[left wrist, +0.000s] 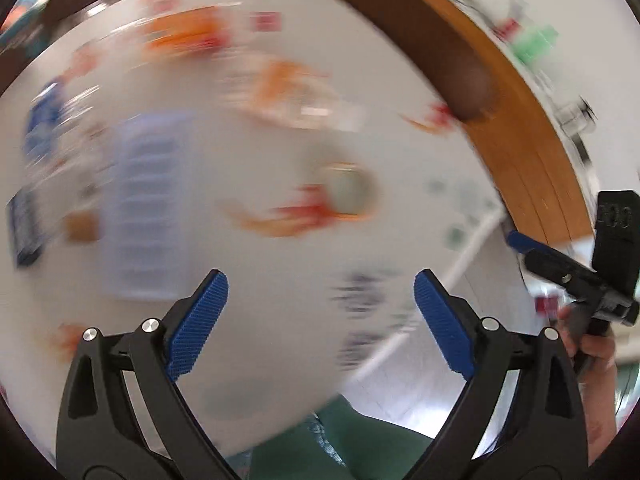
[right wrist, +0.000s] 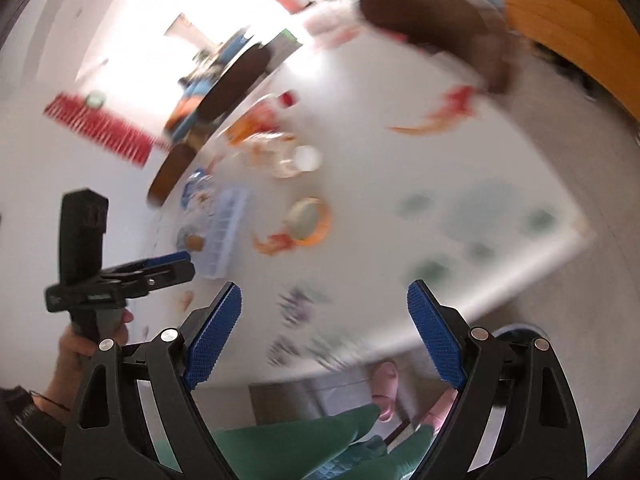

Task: Collect trash
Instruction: 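Move both tools back over the table, then grasp the clear ice-cube tray with the left tool while the right tool grasps the orange-rimmed lid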

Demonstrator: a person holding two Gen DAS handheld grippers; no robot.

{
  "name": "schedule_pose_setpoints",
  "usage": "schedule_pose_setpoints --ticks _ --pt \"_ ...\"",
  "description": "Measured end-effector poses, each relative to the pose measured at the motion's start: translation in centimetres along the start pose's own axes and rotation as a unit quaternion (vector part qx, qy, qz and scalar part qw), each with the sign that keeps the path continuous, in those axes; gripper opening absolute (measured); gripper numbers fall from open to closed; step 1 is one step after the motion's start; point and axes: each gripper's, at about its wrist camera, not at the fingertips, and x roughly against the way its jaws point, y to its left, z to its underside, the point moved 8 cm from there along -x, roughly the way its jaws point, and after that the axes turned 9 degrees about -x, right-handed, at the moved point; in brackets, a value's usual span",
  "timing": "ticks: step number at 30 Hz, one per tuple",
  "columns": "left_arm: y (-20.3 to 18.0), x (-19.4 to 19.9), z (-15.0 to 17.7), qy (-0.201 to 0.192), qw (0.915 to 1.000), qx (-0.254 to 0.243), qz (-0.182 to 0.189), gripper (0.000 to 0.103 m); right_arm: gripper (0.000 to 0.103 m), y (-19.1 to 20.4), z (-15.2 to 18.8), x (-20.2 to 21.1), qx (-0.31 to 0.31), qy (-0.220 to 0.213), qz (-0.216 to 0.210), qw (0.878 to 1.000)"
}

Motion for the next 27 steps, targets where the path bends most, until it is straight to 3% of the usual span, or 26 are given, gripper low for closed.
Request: schedule_pose_setpoints --ticks 5,6,10,14,19,23,26,27 --pt "8.8 0.4 2.4 -0.012 0.9960 0.087 -0.017 0.092 0.081 1.7 -2.4 -6.7 -0.012 0.048 0.049 0.998" --pt "10.0 0.3 2.7 -0.012 0.9950 0.096 -0.025 0.092 0.074 1.7 -2.6 -7.6 -0.013 0.058 0.062 0.996" --pt "13.9 -0.9 4.3 -0.005 0.9901 0.137 -0.028 0.092 0.072 2.2 -2.9 -10.3 0.006 0.069 0.107 0.992" --pt "15.6 -1.8 4.4 0.002 0.9911 0.121 -0.055 0.092 0.066 1.7 -3.5 -12.2 0.002 0.072 0.133 0.989" --pt "16.7 -3.1 4.1 0.008 0.9905 0.128 -0.048 0.090 0.061 1.2 -3.9 -13.5 0.011 0.065 0.159 0.985" --pt "16.6 -4.5 3.6 0.019 0.9925 0.114 -0.040 0.069 0.060 1.4 -4.3 -13.9 0.031 0.058 0.172 0.983" --pt "16.1 -4.9 3.4 0.015 0.9941 0.095 -0.050 0.061 0.058 1.7 -4.0 -14.2 0.061 0.054 0.197 0.977" --pt "15.9 -5.0 3.3 0.010 0.9945 0.093 -0.047 0.053 0.056 1.8 -3.9 -14.2 0.070 0.051 0.205 0.975"
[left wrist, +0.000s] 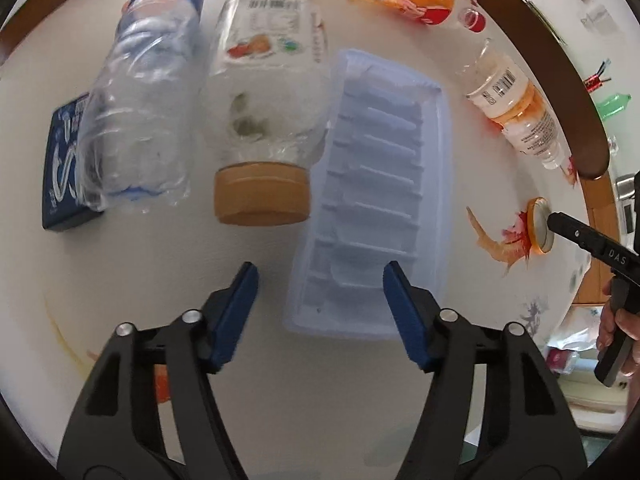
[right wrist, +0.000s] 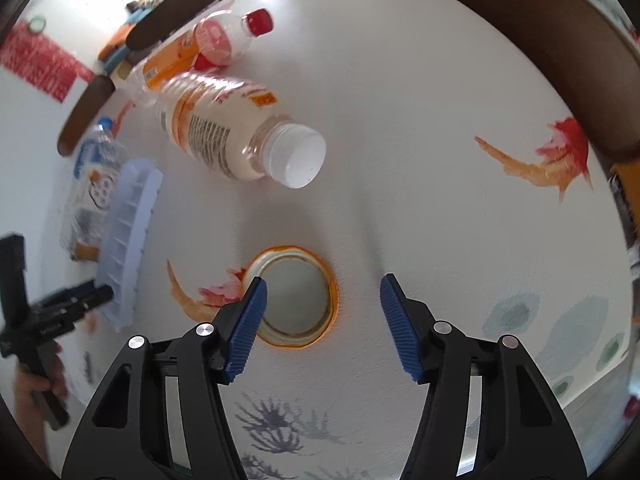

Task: Collect trash
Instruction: 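Grasp the clear ice-cube tray with the left tool while the right tool grasps the orange-rimmed lid, then carry tray and lid over the bin and open both tools to drop them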

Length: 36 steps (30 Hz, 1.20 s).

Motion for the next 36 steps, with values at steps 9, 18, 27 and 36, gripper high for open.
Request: schedule_pose_setpoints --ticks 9,18,27,36 --pt "-2.0 -0.3 0.6 0.004 0.9999 -0.007 -0.009 0.004 0.007 -0.5 1.3 0.1 0.021 -0.025 0.037 0.999" --pt "-3.1 1.4 2.2 -0.007 0.9998 0.003 0.020 0.002 0.006 -1.8 2.0 1.9 -0.029 -0.016 -0.018 0.999" --pt "-6.3 4.4 2.3 -0.028 0.9985 -0.017 0.043 0.002 0.006 -3.8 2.8 5.7 -0.073 -0.033 -0.069 0.994" --pt "-14.3 6.7 -0.9 -0.054 0.9911 -0.100 0.070 0.002 0.006 -10.1 6.0 11.1 -0.134 -0.081 -0.082 0.984"
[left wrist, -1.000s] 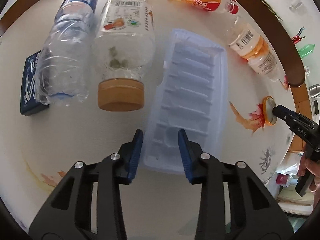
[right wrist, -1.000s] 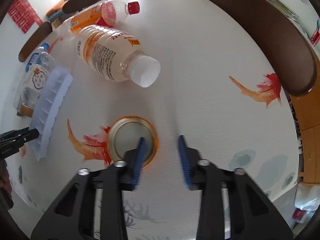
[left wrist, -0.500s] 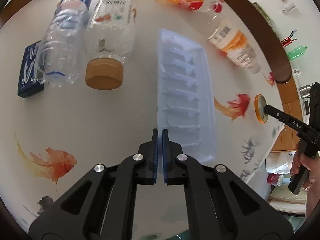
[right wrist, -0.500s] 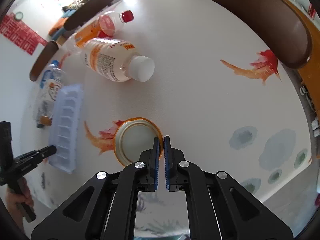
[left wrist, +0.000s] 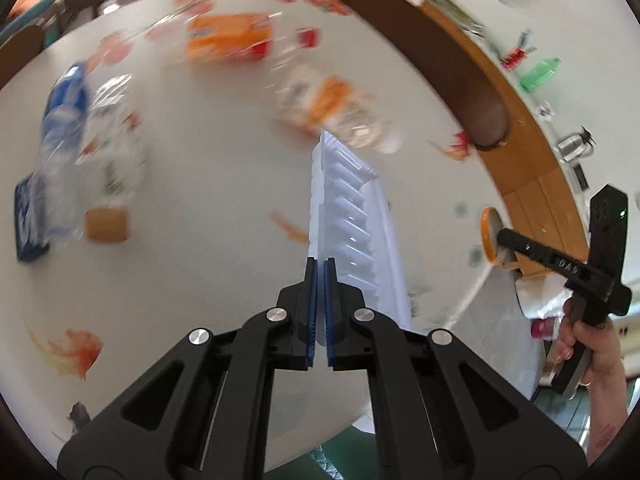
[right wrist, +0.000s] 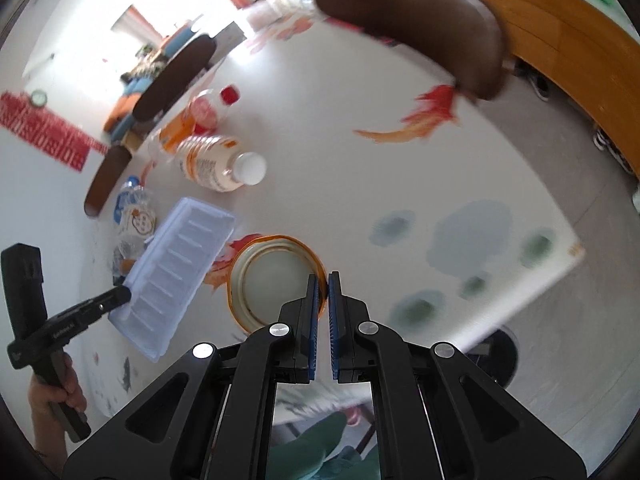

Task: Collect trash
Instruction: 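Carry tray and lid over the bin and open both tools to drop them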

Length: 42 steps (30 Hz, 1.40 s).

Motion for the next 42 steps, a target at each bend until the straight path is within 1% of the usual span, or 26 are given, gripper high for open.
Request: schedule_pose_setpoints --ticks 3,4,7,11,13,16,20,23,27,31,34,36,38,39,40,41,42 --pt "-2.6 -0.6 -1.5 -0.001 0.9995 -0.031 0.004 0.002 0.006 -2.6 0.2 2.4 -0.029 -0.019 -0.001 0.999" --pt "-3.3 -0.9 -1.8 0.001 0.9993 -0.037 0.011 0.002 0.006 -3.2 0.4 2.9 -0.036 -0.024 -0.001 0.999" --pt "-5.2 -1.3 -2.2 0.005 0.9980 -0.062 0.013 0.002 0.006 -5.4 1.1 4.9 -0.059 -0.040 0.002 0.997" --pt "-7.7 -1.4 -2.3 0.011 0.9960 -0.082 0.035 0.001 0.006 -7.8 1.9 6.9 -0.083 -0.058 0.007 0.995" --pt "-9.5 -1.3 -2.4 0.014 0.9942 -0.097 0.045 0.002 0.006 -9.2 2.5 7.8 -0.100 -0.066 0.011 0.993" --pt "-13.0 -1.8 -2.4 0.021 0.9893 -0.129 0.065 0.001 0.006 -12.1 3.9 9.2 -0.131 -0.076 0.019 0.988" --pt "-18.6 -3.2 -1.6 0.041 0.9781 -0.183 0.091 0.001 0.006 -16.4 6.4 10.2 -0.176 -0.080 0.037 0.980" --pt "-22.7 -5.1 -0.5 0.065 0.9667 -0.224 0.106 0.002 0.006 -20.0 8.7 10.7 -0.216 -0.078 0.048 0.972" --pt "-27.3 -8.8 2.2 0.109 0.9489 -0.273 0.114 0.001 0.006 -24.5 12.0 10.5 -0.265 -0.070 0.062 0.960" --pt "-30.6 -13.3 5.6 0.158 0.9315 -0.307 0.115 0.001 0.006 -29.2 15.8 8.4 -0.318 -0.045 0.070 0.944" --pt "-31.9 -17.7 8.7 0.196 0.9197 -0.322 0.112 0.001 0.006 -32.4 18.3 5.4 -0.349 -0.020 0.076 0.934" --pt "-32.1 -21.3 10.9 0.224 0.9121 -0.327 0.107 0.001 0.006 -34.6 20.0 2.3 -0.365 0.001 0.079 0.928" --pt "-32.0 -24.2 12.7 0.249 0.9068 -0.323 0.106 0.001 0.006 -36.2 21.2 -0.5 -0.384 0.018 0.078 0.920" --pt "-31.9 -26.1 13.7 0.259 0.9023 -0.329 0.102 0.001 0.006 -37.4 22.0 -2.6 -0.394 0.026 0.076 0.916" --pt "-31.8 -27.6 14.5 0.265 0.8992 -0.335 0.095 0.001 0.006 -38.1 22.5 -4.1 -0.400 0.032 0.077 0.913" --pt "-31.4 -29.2 15.2 0.272 0.8960 -0.340 0.087 0.002 0.006 -39.2 23.4 -6.4 -0.412 0.043 0.077 0.907" --pt "-31.0 -31.4 16.3 0.285 0.8918 -0.343 0.078 0.001 0.006 -39.9 23.8 -7.5 -0.418 0.048 0.076 0.904"
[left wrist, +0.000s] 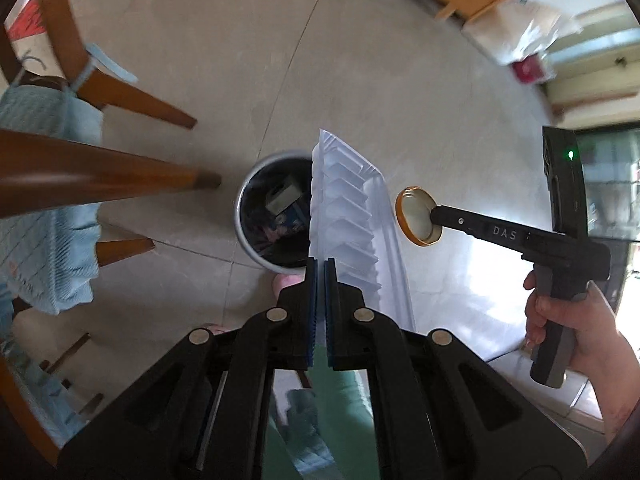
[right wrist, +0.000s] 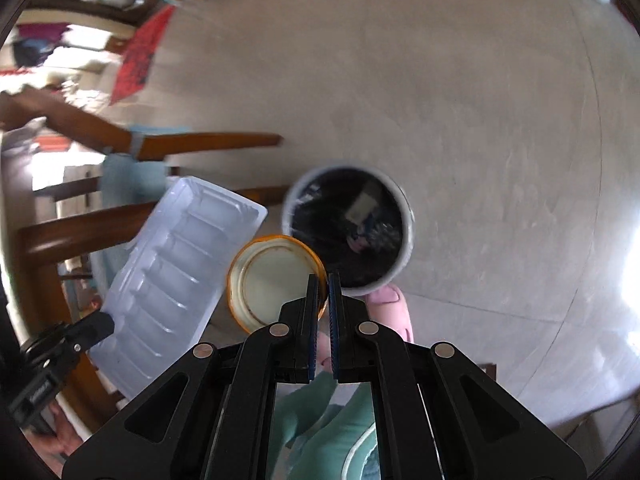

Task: Collect trash
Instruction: 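Carry tray and lid over the bin and open both tools to drop them, then move both tools back over the table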

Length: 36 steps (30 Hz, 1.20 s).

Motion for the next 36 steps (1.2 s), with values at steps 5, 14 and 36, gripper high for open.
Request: schedule_pose_setpoints --ticks 5,14,36 --pt "3.1 -10.0 -0.4 0.047 0.9986 0.021 -0.012 0.001 0.006 -3.0 -1.8 -8.8 -0.048 0.021 0.010 0.999" --pt "5.4 -19.0 -1.1 0.086 0.9957 0.004 -0.034 0.063 0.062 -4.0 -3.8 -16.2 -0.068 0.048 0.004 0.997" --pt "-3.3 14.5 -2.1 -0.108 0.9935 -0.035 0.007 0.068 0.062 5.1 -3.2 16.0 0.063 -0.076 -0.072 0.993"
